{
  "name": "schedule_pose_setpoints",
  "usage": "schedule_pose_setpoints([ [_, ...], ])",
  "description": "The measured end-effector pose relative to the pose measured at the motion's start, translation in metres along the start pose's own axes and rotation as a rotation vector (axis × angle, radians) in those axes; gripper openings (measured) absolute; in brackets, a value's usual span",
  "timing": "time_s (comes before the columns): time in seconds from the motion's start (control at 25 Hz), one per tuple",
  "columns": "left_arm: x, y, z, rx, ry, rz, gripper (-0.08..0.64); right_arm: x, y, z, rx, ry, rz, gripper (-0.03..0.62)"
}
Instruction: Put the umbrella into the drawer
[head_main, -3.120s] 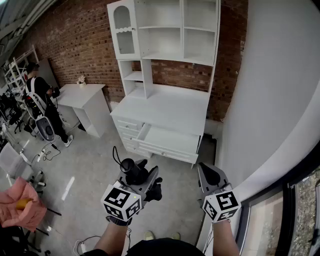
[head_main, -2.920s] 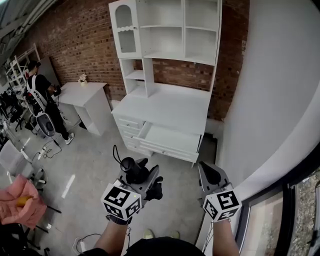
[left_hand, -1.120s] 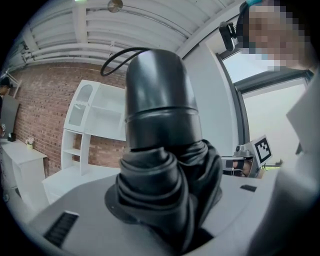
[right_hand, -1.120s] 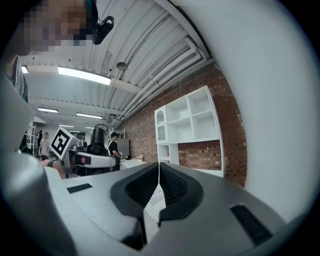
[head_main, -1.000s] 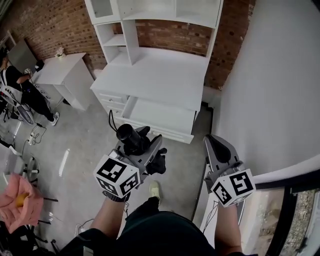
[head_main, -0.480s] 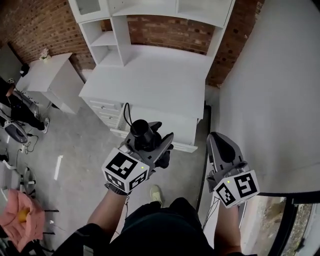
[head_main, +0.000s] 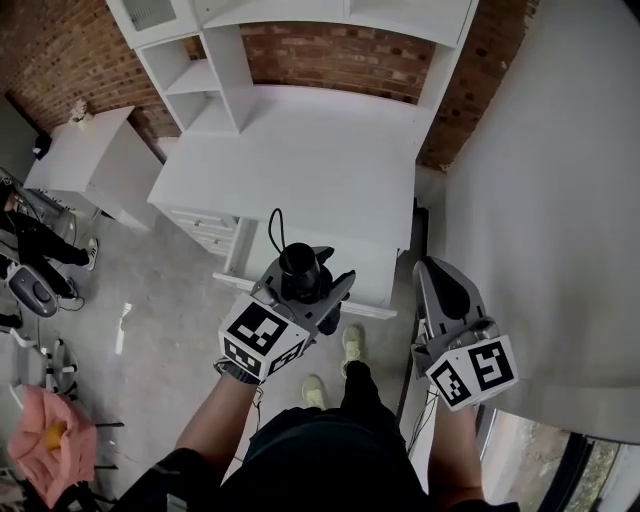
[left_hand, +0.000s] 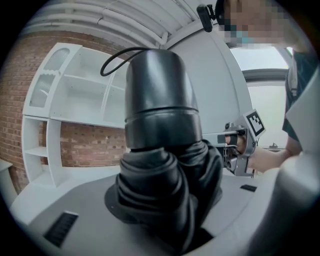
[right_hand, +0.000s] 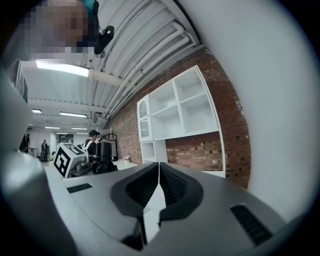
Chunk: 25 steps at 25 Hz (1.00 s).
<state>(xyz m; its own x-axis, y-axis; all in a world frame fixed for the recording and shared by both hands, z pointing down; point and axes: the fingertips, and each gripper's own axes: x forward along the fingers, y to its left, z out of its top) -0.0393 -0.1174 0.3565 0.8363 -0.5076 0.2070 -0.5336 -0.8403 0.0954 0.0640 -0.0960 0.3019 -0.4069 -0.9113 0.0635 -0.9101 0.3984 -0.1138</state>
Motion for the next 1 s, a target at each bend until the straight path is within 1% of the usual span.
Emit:
schedule_pose_setpoints([
  [0.16, 0.037, 0.021, -0.019, 0.054, 0.058, 0.015, 0.179, 0.039, -0.029, -0.005, 0.03, -0.004, 0.064, 0.005],
  [0.28, 0.069, 0.037, -0.034, 0.057, 0.095, 0.001, 0.179, 0.068, -0.053, -0.011, 0.038, -0.002, 0.103, 0.005],
  [0.44, 0.109, 0.058, -0.061, 0.071, 0.16, -0.01, 0.179, 0.106, -0.084, -0.031, 0.051, 0.028, 0.141, 0.005],
  [0.64, 0.143, 0.085, -0.105, 0.116, 0.281, -0.015, 0.179, 0.148, -0.11, -0.061, 0.094, 0.067, 0.181, 0.005],
  [0.8, 0.159, 0.098, -0.14, 0.159, 0.367, -0.03, 0.179, 0.168, -0.123, -0.088, 0.123, 0.104, 0.188, 0.005],
  [1.0, 0.175, 0.103, -0.191, 0.231, 0.457, -0.08, 0.181, 0.173, -0.131, -0.127, 0.152, 0.144, 0.165, 0.005],
])
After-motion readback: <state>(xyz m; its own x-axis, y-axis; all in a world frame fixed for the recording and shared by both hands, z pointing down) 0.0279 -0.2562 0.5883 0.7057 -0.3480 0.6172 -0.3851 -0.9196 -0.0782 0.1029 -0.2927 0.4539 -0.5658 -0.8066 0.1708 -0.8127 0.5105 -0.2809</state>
